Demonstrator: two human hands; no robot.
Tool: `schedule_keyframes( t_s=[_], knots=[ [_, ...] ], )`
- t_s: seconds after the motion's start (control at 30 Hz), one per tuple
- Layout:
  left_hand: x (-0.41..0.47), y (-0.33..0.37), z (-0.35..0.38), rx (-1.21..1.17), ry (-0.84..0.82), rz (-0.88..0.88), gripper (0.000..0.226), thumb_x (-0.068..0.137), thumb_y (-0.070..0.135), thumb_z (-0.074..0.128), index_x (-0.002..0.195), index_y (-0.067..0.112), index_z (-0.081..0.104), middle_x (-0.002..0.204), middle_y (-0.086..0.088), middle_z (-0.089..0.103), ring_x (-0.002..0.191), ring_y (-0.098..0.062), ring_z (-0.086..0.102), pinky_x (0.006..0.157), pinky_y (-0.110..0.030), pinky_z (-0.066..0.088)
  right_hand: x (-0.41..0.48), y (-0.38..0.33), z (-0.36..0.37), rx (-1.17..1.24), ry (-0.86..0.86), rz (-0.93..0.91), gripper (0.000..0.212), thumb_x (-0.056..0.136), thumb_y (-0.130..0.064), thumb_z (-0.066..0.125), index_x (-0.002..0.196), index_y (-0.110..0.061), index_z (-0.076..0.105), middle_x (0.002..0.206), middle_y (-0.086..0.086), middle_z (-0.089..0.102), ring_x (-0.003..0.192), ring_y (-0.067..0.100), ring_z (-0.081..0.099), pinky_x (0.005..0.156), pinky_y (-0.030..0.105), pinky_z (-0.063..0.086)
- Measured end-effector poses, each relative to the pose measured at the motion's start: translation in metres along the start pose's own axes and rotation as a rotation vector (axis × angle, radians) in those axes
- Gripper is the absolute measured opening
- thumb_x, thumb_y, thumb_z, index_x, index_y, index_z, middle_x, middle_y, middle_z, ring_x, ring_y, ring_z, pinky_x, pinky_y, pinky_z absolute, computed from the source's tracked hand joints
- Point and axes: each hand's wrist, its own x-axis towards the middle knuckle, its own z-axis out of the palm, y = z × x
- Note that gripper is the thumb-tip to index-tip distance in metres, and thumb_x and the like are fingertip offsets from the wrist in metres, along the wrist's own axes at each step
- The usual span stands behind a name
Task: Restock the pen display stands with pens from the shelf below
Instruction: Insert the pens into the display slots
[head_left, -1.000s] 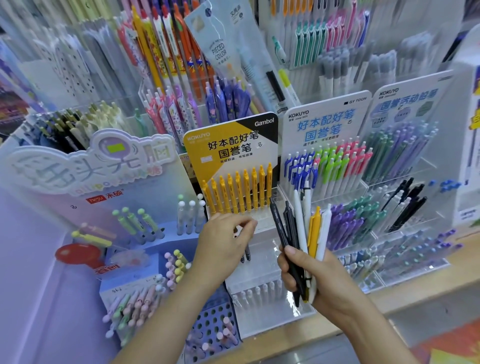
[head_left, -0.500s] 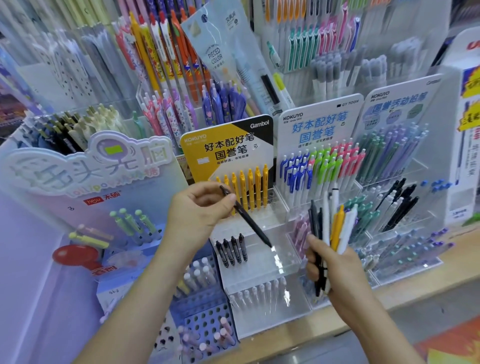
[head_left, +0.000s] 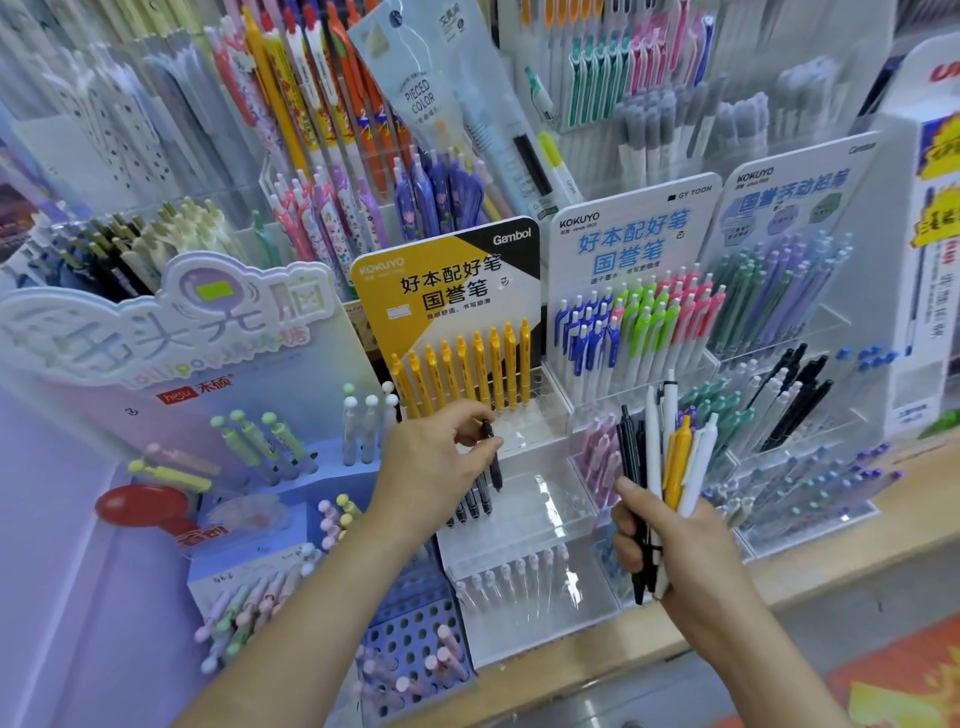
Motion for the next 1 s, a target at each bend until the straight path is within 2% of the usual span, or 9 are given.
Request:
schedule_keyframes(
  t_s=[0.1,0.27,0.4,0.47,0.67,0.77,0.9,1.0],
  knots=[
    [-0.002,-0.004,0.006,0.038,-0.038,0.006,0.019,0.081,0.022,0.075,0.1,0.021,0.07,0.084,0.01,0.07,0.082,-0.003,0.066,0.083,-0.023,0.053,-0.001,0.001,-0.001,0.017,0.0,-0.001,0.013,0.092,-0.011,0.062,0.09,-0.007,0.049,0.06,0.007,0.045,0.046,0.018,0.038,0.043,0.026,0.033],
    [-0.006,-0.011,0.012,0.117,-0.098,0.025,0.016,0.083,0.025,0.074,0.098,0.021,0.07,0.088,0.009,0.071,0.084,-0.006,0.065,0.081,-0.024,0.051,-0.003,0.002,0.0,0.007,-0.016,0.006,0.017,0.092,-0.013,0.063,0.085,-0.008,0.048,0.059,0.008,0.047,0.046,0.019,0.038,0.044,0.027,0.033],
    [-0.006,-0.014,0.014,0.183,-0.106,0.102,0.013,0.09,0.027,0.065,0.093,0.017,0.074,0.085,0.002,0.073,0.082,-0.017,0.065,0.076,-0.034,0.052,-0.005,0.003,0.001,-0.032,-0.063,0.004,0.016,0.091,-0.016,0.063,0.088,-0.002,0.056,0.066,0.011,0.051,0.046,0.02,0.04,0.044,0.028,0.034],
    [-0.005,-0.014,0.014,0.216,-0.131,0.129,0.02,0.092,0.028,0.058,0.09,0.015,0.074,0.08,-0.001,0.072,0.08,-0.022,0.064,0.073,-0.037,0.051,-0.005,0.003,0.002,-0.032,-0.073,0.008,0.016,0.091,-0.017,0.063,0.092,-0.001,0.06,0.072,0.013,0.05,0.045,0.019,0.04,0.044,0.028,0.034],
    [-0.001,-0.015,0.019,0.272,-0.108,0.144,0.01,0.087,0.021,0.069,0.088,0.015,0.076,0.083,0.002,0.073,0.086,-0.021,0.052,0.073,-0.032,0.044,-0.005,-0.001,0.007,0.011,-0.152,0.049,0.015,0.093,-0.017,0.058,0.095,-0.002,0.059,0.074,0.014,0.049,0.048,0.019,0.042,0.041,0.026,0.034],
    [0.002,-0.015,0.018,0.322,-0.149,0.124,0.014,0.09,0.026,0.066,0.093,0.017,0.075,0.087,0.003,0.072,0.09,-0.019,0.048,0.074,-0.033,0.043,-0.005,-0.004,0.009,0.059,-0.211,0.077,0.016,0.09,-0.019,0.059,0.092,-0.003,0.055,0.07,0.012,0.052,0.045,0.017,0.042,0.038,0.023,0.033],
    [0.006,-0.014,0.018,0.438,-0.202,0.169,0.019,0.093,0.033,0.059,0.099,0.021,0.072,0.091,0.005,0.071,0.092,-0.015,0.046,0.073,-0.029,0.042,-0.007,-0.005,0.012,0.147,-0.287,0.109,0.03,0.085,-0.022,0.06,0.108,-0.002,0.061,0.068,0.011,0.053,0.045,0.016,0.041,0.036,0.022,0.033],
    [0.004,-0.012,0.016,0.43,-0.207,0.121,0.021,0.094,0.037,0.057,0.102,0.024,0.071,0.095,0.011,0.069,0.094,-0.012,0.045,0.073,-0.025,0.037,-0.008,-0.005,0.015,0.177,-0.328,0.108,0.031,0.084,-0.021,0.06,0.107,-0.001,0.06,0.067,0.012,0.052,0.044,0.016,0.041,0.037,0.021,0.032]
  ],
)
